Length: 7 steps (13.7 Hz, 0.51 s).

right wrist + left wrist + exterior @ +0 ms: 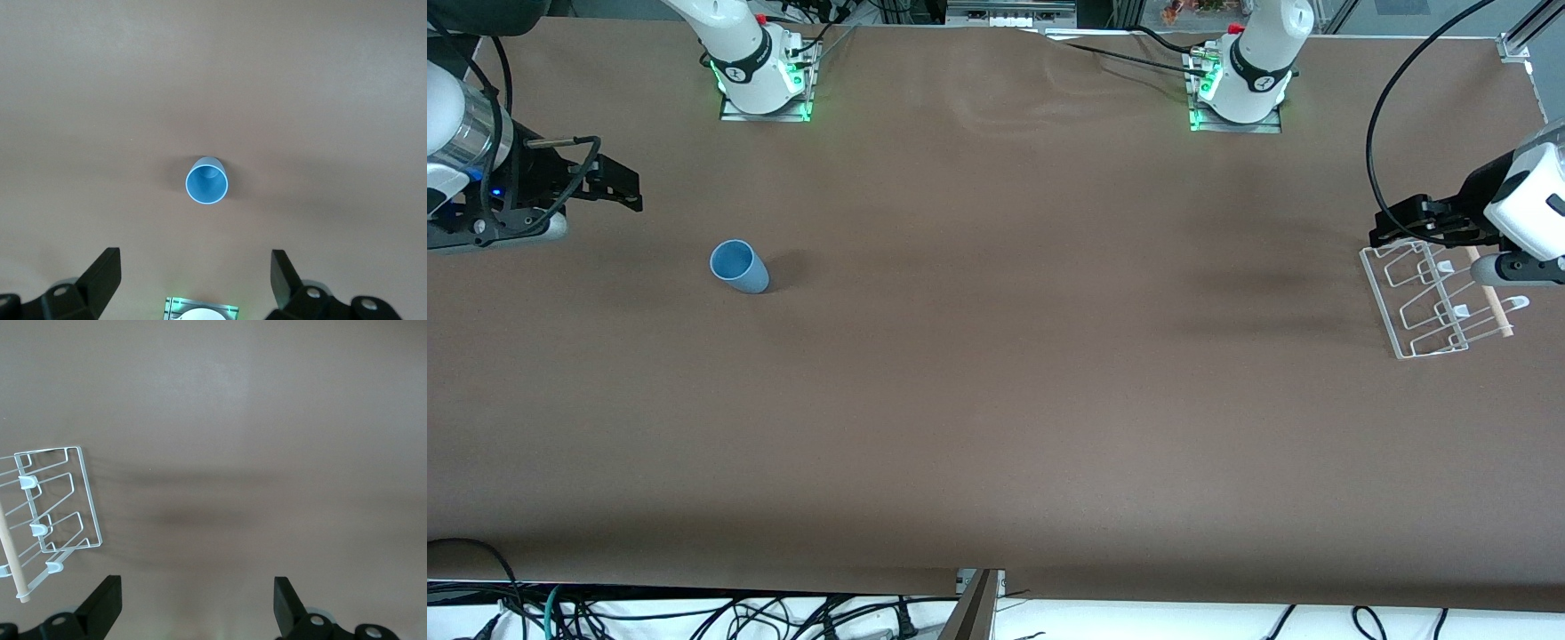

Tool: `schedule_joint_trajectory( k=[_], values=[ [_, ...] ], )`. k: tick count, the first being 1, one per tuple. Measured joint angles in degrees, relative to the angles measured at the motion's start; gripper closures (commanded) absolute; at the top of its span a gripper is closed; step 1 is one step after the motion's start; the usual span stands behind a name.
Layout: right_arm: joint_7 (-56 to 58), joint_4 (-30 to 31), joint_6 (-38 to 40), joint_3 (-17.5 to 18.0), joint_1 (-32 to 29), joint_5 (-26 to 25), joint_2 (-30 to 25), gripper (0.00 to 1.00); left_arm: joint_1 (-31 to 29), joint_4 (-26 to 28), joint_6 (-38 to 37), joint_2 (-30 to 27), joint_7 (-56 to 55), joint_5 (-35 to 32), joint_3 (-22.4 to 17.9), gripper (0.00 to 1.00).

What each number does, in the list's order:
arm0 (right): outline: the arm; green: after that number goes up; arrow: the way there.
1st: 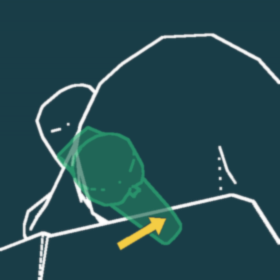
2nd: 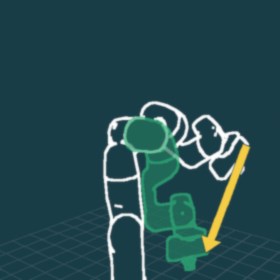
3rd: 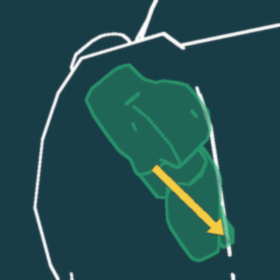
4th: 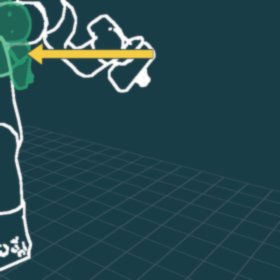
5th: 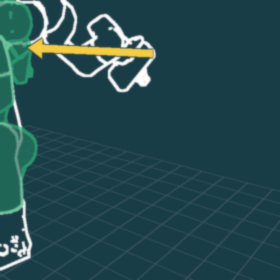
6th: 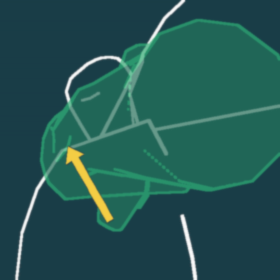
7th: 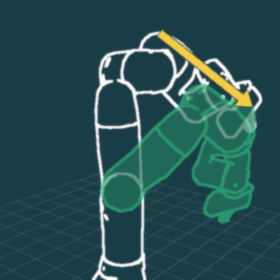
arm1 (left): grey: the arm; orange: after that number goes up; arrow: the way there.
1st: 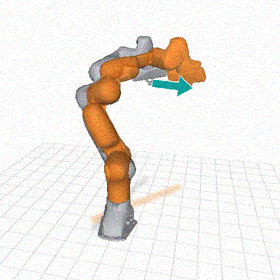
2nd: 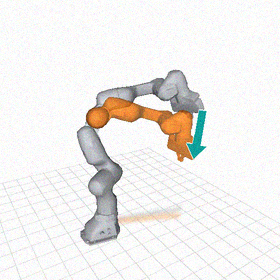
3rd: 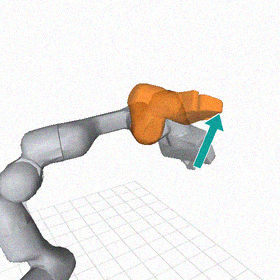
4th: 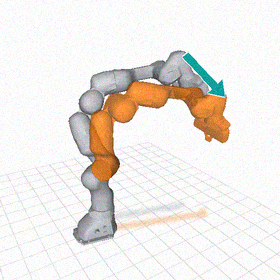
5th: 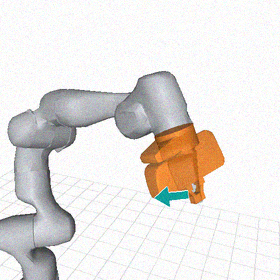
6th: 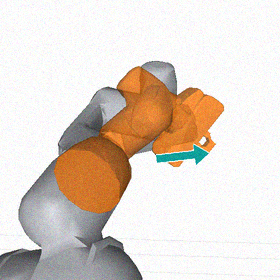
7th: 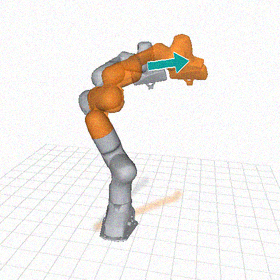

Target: Transfer cup to left arm and place on rack

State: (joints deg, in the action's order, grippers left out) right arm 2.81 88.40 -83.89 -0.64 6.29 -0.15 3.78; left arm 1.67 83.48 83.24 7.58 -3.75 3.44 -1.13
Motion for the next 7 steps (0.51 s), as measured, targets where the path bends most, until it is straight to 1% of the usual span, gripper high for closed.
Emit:
schedule_joint_trajectory(
  k=[7],
  values=[
    [0.01,0.0,0.46,0.25,0.0,0.03,0.12,0.01,0.17,0.0,-1.43,-0.14,0.0,0.0,0.22,0.0]
  ],
)
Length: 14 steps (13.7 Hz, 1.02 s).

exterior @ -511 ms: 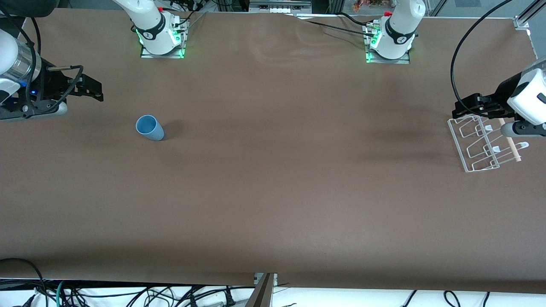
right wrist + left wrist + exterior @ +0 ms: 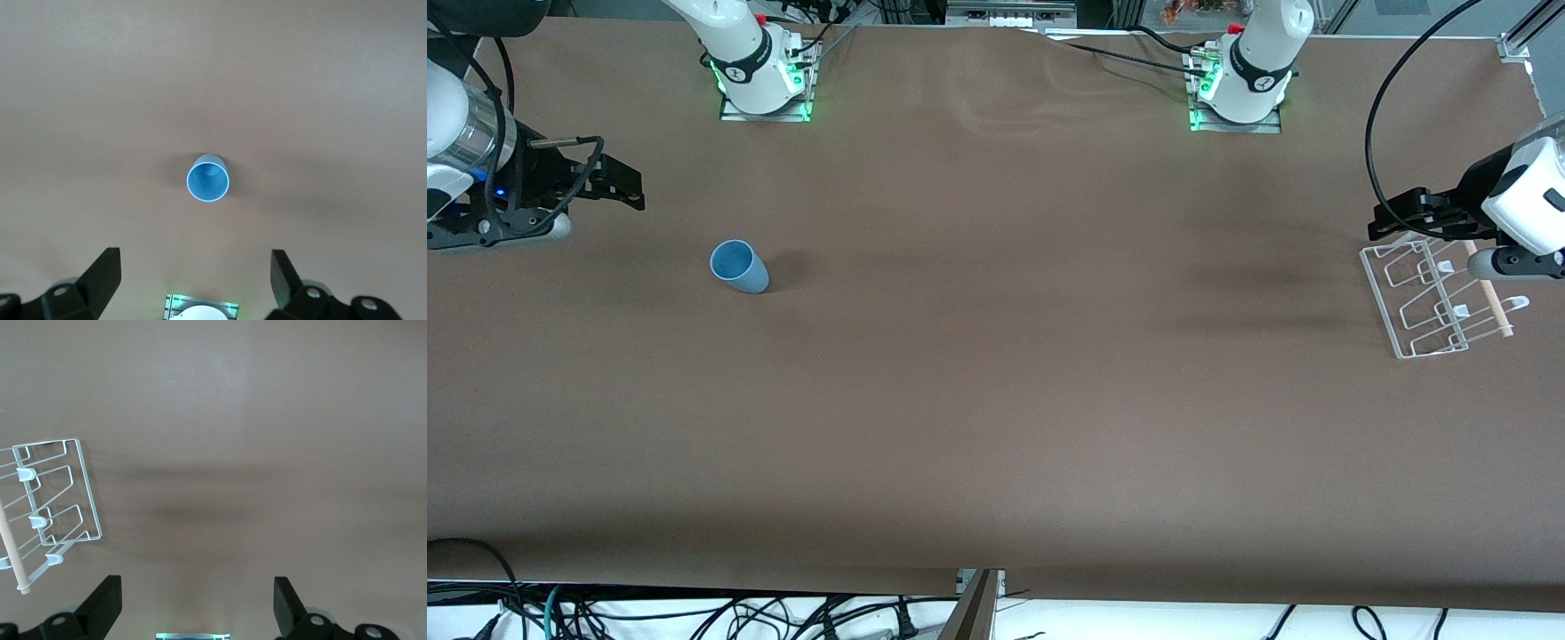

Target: Transfer cup to left arm and place on rack

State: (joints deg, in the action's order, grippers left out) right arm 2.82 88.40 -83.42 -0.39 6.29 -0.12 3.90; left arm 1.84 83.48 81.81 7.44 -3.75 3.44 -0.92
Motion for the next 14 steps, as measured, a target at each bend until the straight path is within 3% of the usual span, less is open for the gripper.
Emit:
schedule_joint_trajectory(
  k=[14],
  values=[
    [-0.06,0.0,-0.4,0.68,0.81,0.16,2.07,0.01,1.5,-1.23,0.0,0.9,0.0,0.0,0.37,0.0]
  ],
)
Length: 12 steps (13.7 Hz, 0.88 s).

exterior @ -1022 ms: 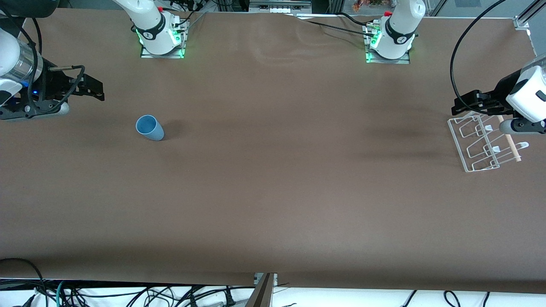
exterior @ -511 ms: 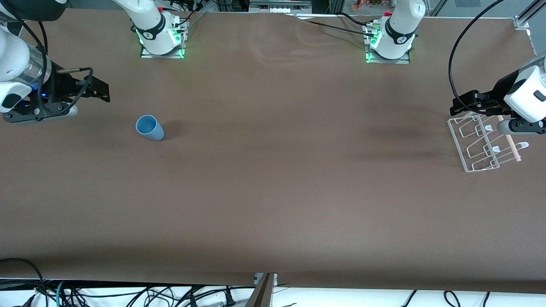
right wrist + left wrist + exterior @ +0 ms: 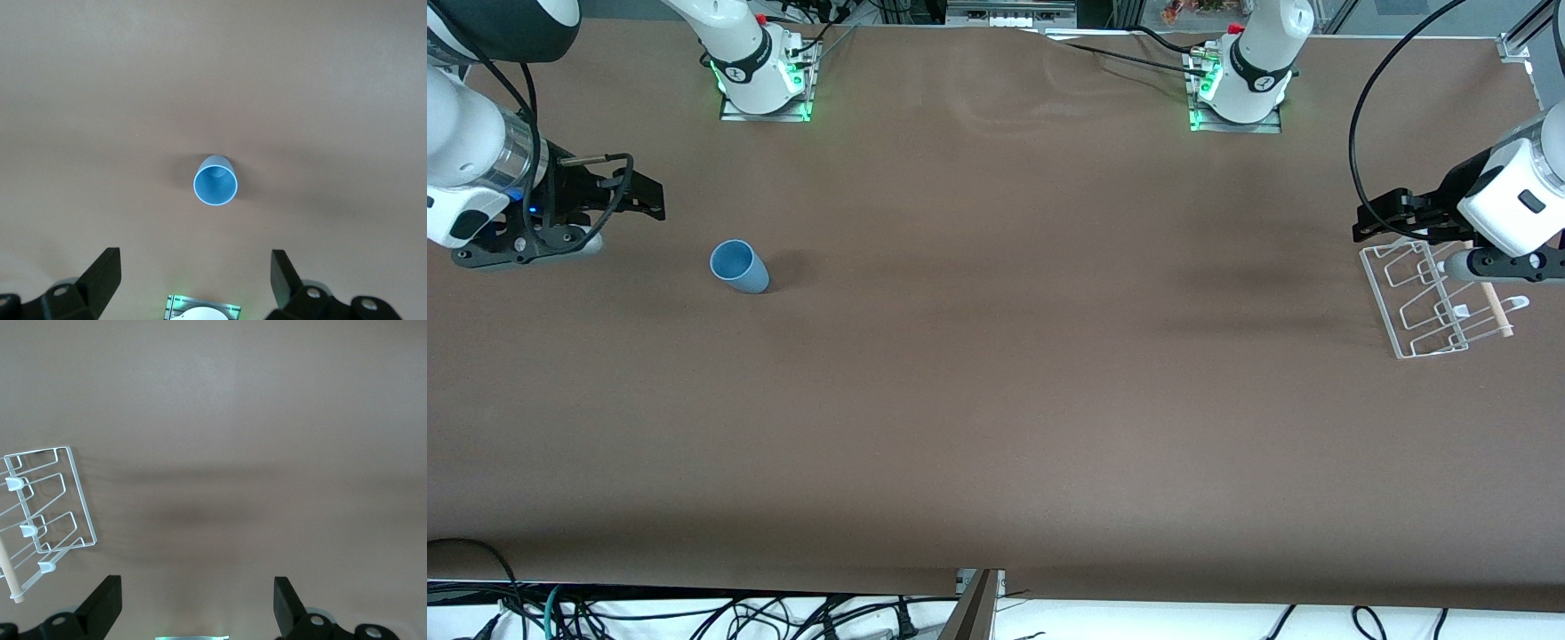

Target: Transfer cup to left arm and place on rack

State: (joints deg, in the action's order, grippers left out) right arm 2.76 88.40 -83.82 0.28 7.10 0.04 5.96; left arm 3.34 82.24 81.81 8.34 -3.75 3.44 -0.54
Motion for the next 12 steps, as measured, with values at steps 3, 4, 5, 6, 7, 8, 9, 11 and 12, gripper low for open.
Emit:
schedule_joint_trajectory(
  k=[3,4,5,6,7,8,9,11,12],
  values=[
    [0.0,0.0,0.81,0.0,0.0,0.0,0.0,0.01,0.03,-0.04,0.0,0.13,0.0,0.0,0.0,0.0],
    [0.0,0.0,0.9,0.0,0.0,0.0,0.0,0.01,0.06,-0.06,0.0,0.18,0.0,0.0,0.0,0.0],
    [0.0,0.0,0.92,0.0,0.0,0.0,0.0,0.01,0.09,-0.06,0.0,0.23,0.0,0.0,0.0,0.0],
    [0.0,0.0,0.93,0.0,0.0,0.0,0.0,0.01,0.1,-0.06,0.0,0.27,0.0,0.0,-0.01,0.0],
    [0.0,0.0,0.93,0.0,0.0,0.0,0.0,0.01,0.09,-0.07,0.0,0.3,0.0,0.0,-0.03,0.0],
    [0.0,0.0,0.91,0.0,0.0,0.0,0.0,0.01,0.06,-0.07,0.0,0.32,0.0,0.0,-0.06,0.0],
    [0.01,-0.01,0.88,0.0,0.0,-0.01,0.0,0.01,0.05,-0.07,0.0,0.33,0.0,0.0,-0.09,0.0],
    [0.05,0.09,0.92,-0.05,0.0,-0.01,-0.02,0.01,0.04,-0.07,0.0,0.33,0.0,0.0,-0.1,0.0],
    [0.08,0.66,0.74,-0.12,-0.01,-0.02,-0.16,0.01,0.03,-0.07,0.0,0.33,0.0,0.0,-0.11,0.0]
  ],
)
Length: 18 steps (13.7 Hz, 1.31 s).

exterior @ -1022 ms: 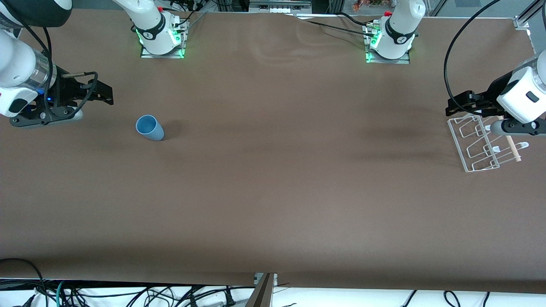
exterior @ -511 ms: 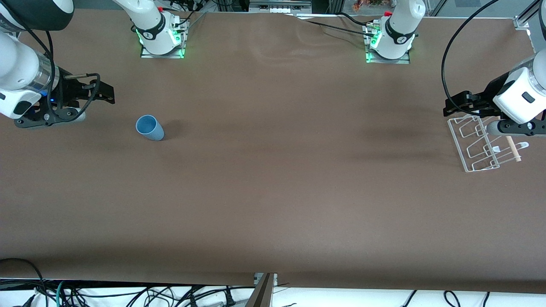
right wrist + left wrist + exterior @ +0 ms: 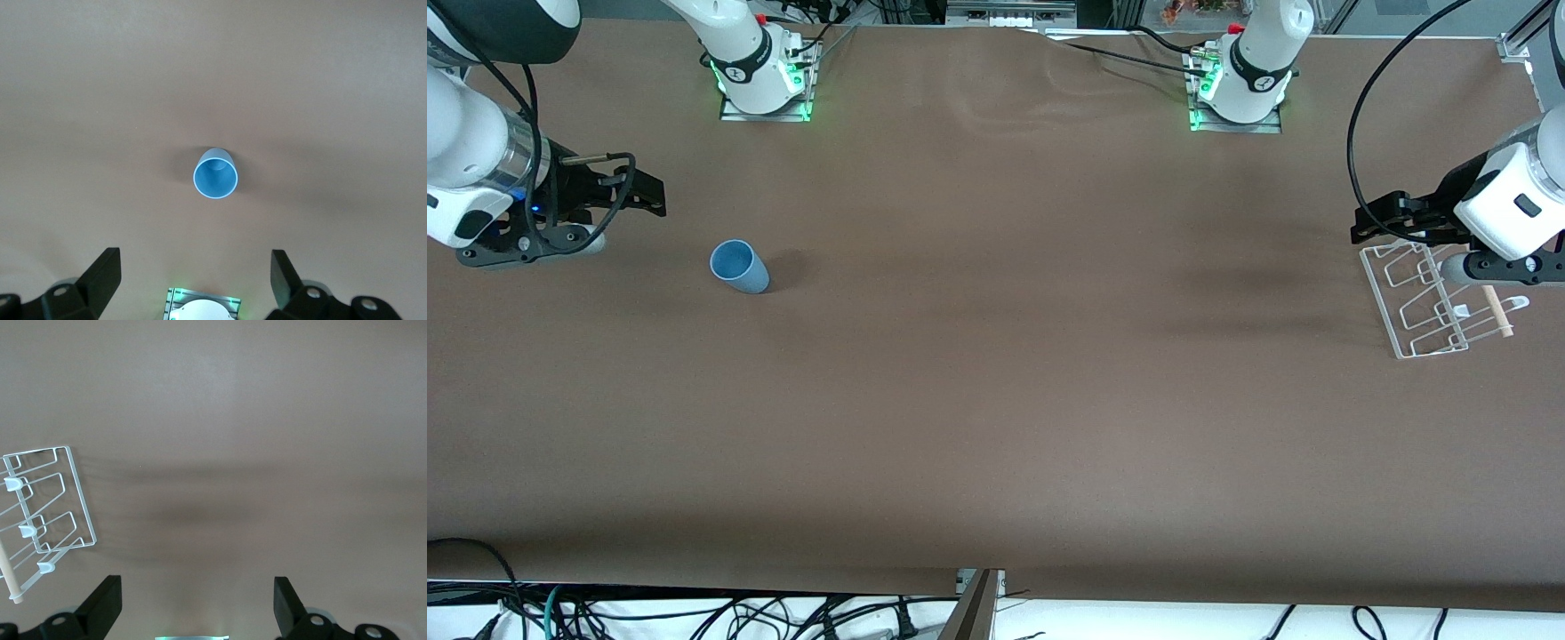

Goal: Transfer cup to left arm and place on rack
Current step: 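Lower the right gripper over the blue cup while the left gripper moves inward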

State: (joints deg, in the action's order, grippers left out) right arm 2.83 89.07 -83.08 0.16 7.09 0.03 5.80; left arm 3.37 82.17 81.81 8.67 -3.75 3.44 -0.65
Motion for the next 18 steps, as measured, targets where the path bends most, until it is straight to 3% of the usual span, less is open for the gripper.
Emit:
schedule_joint_trajectory(
  k=[5,13,18],
  values=[
    [2.72,10.53,-8.83,-1.98,-0.1,-0.06,-2.82,0.01,-0.14,-0.04,0.0,0.0,0.0,0.0,-0.02,0.0],
    [3.27,38.82,-37.31,-2.84,-0.12,-0.08,-5.67,0.01,0.39,-0.05,-0.02,0.08,0.0,0.0,0.14,0.0],
    [3.27,43.29,-43.47,-3.06,-0.14,-0.21,-5.39,0.01,3.19,-0.05,-0.44,0.27,0.0,0.0,0.73,0.0]
  ],
)
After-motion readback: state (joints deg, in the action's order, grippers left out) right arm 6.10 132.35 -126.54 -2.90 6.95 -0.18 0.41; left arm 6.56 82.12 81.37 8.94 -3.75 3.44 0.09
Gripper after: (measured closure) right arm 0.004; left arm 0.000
